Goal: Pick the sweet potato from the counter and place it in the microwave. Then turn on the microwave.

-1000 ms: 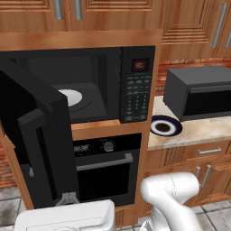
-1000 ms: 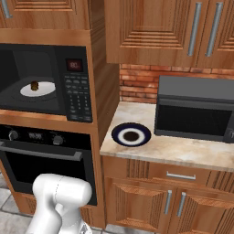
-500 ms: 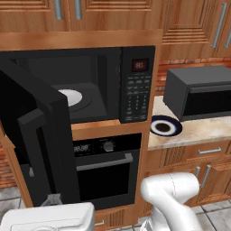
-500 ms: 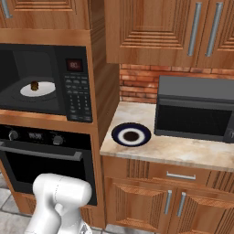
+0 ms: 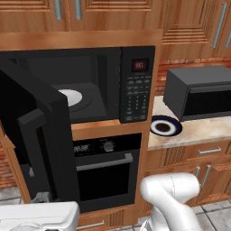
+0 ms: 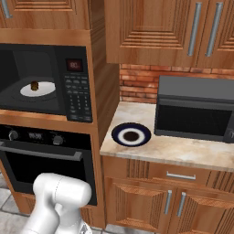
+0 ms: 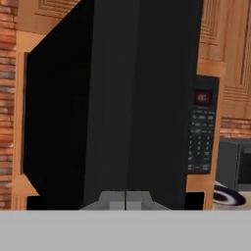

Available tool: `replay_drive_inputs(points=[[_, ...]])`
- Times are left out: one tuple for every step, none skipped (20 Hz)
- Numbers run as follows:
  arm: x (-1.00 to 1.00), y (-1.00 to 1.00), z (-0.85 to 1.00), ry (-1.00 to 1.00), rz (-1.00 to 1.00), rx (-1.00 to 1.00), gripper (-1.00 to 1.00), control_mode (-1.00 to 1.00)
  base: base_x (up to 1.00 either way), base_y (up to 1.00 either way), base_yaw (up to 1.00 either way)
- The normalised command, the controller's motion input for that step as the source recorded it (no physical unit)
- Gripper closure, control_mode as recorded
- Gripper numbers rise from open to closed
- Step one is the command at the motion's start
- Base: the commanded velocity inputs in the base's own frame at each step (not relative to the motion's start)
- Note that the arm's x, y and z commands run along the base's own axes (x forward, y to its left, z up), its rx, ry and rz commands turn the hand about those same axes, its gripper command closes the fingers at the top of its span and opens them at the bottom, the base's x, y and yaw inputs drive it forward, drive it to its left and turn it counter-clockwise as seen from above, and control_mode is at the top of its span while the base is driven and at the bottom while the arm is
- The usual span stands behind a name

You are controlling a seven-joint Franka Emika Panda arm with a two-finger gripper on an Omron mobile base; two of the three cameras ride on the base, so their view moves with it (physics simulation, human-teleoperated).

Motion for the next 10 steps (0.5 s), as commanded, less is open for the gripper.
replay_drive_inputs(points=[[0.24,0.26,-0.14,0.0,-0.06,0.0,1.0,-1.0,0.0,0.0,0.0],[0.24,0.25,-0.15,0.0,-0.06,0.0,1.0,-1.0,0.0,0.0,0.0],[0.24,0.27,-0.15,0.0,-0.05,0.0,1.0,-1.0,0.0,0.0,0.0],[0.24,0.28,-0.17,0.0,-0.05,0.0,1.0,-1.0,0.0,0.0,0.0],[0.26,0.31,-0.2,0.0,-0.05,0.0,1.0,-1.0,0.0,0.0,0.0],[0.26,0.32,-0.22,0.0,-0.05,0.0,1.0,-1.0,0.0,0.0,0.0],[0.26,0.33,-0.23,0.0,-0.05,0.0,1.0,-1.0,0.0,0.0,0.0],[0.25,0.33,-0.24,0.0,-0.05,0.0,1.0,-1.0,0.0,0.0,0.0],[0.25,0.34,-0.26,0.0,-0.05,0.0,1.0,-1.0,0.0,0.0,0.0],[0.25,0.32,-0.24,0.0,-0.05,0.0,1.0,-1.0,0.0,0.0,0.0]])
